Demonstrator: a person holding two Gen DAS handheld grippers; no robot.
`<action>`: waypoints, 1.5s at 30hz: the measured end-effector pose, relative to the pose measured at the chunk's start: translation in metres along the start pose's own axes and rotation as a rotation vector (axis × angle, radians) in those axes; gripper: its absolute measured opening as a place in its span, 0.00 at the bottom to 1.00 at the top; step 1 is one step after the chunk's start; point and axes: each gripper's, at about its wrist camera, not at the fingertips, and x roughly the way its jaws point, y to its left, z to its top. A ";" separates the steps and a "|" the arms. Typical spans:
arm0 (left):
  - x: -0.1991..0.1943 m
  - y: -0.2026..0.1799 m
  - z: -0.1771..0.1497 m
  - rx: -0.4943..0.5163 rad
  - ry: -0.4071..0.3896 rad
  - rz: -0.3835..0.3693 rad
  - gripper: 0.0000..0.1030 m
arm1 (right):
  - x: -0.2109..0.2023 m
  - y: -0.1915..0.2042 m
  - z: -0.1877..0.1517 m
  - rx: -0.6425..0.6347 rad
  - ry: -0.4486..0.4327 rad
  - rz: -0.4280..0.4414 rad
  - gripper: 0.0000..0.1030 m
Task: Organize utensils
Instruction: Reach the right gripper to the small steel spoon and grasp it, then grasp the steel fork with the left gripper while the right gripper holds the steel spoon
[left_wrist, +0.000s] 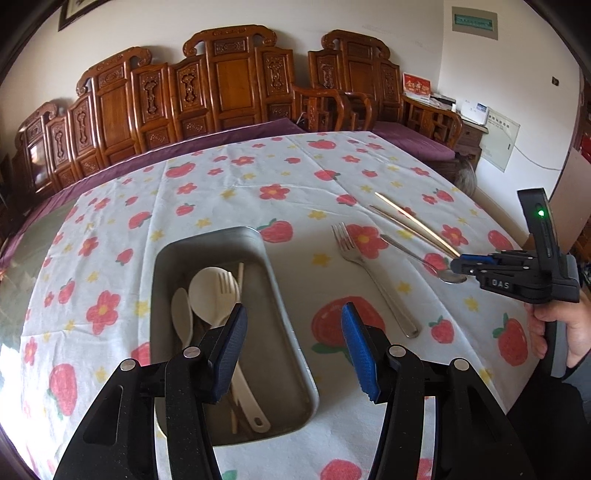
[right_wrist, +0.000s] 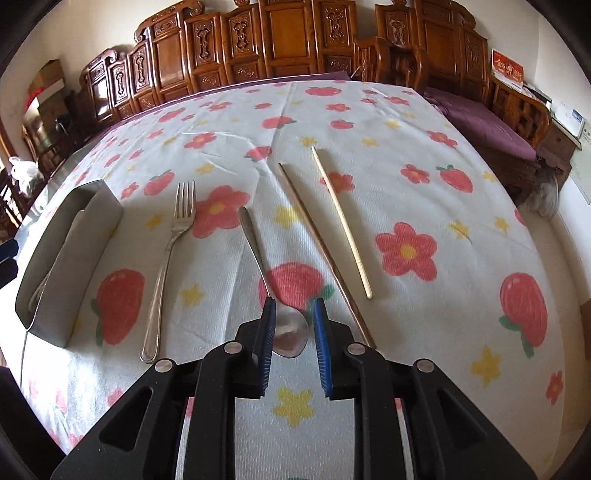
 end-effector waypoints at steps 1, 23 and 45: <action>0.000 -0.002 -0.001 0.000 0.003 -0.003 0.49 | 0.002 -0.001 -0.001 0.004 0.003 -0.007 0.22; 0.006 -0.044 -0.012 0.026 0.041 -0.007 0.49 | 0.012 0.030 -0.015 -0.126 0.013 -0.032 0.18; 0.022 -0.044 -0.011 -0.001 0.075 0.039 0.49 | -0.005 0.010 -0.005 -0.039 -0.047 0.098 0.04</action>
